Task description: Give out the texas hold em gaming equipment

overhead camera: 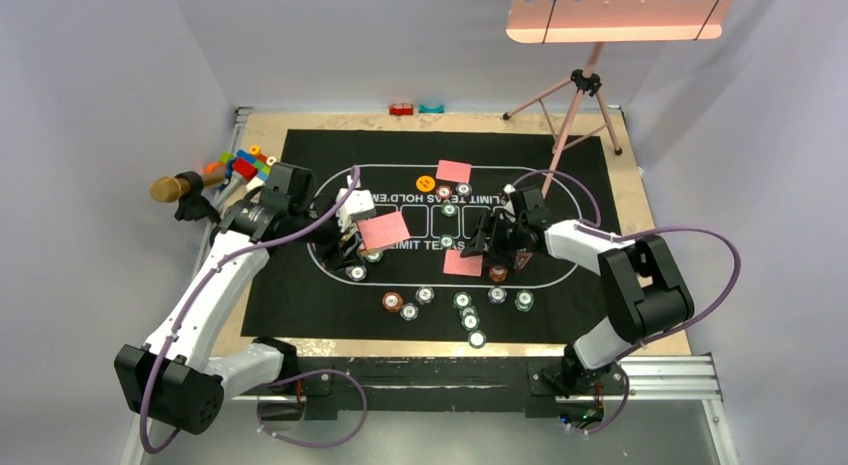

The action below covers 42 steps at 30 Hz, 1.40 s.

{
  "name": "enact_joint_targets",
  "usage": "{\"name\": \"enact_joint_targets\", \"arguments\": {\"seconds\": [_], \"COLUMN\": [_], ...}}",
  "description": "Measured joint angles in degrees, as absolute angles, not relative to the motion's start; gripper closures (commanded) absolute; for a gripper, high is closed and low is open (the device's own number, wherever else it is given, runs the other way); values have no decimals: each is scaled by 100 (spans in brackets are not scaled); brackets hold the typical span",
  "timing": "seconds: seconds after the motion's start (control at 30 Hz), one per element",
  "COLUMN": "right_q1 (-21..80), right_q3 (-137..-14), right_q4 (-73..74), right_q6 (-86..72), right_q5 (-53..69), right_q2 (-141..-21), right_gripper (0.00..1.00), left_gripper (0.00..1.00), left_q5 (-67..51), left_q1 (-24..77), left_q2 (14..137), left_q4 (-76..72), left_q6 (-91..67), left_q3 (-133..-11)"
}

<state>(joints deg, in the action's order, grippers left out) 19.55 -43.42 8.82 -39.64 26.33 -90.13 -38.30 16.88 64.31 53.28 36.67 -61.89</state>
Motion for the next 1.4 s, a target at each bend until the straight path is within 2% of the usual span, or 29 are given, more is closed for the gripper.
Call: {"name": "enact_joint_targets", "arguments": {"seconds": [0.27, 0.53, 0.83, 1.4], "right_q1": [1957, 2390, 3559, 4132], "right_q3": [-4783, -5717, -6281, -6643], "right_q4": [1750, 1800, 897, -373], "right_q6": [-3721, -3785, -4331, -5240], "right_q5": [2001, 2362, 3437, 3942], "right_q2": [-8315, -7690, -8176, -9408], "right_gripper": [24, 12, 7, 5], "left_gripper": [100, 100, 100, 100], "left_q5": [-3830, -3830, -3830, -3833], "left_q1": [1688, 1688, 1688, 1688], "left_q2": [6431, 6431, 6431, 6431], "left_q4": [5328, 5325, 5325, 5325], "left_q6": [3667, 3664, 3664, 3662], "left_q3": [-6189, -6189, -6189, -6189]}}
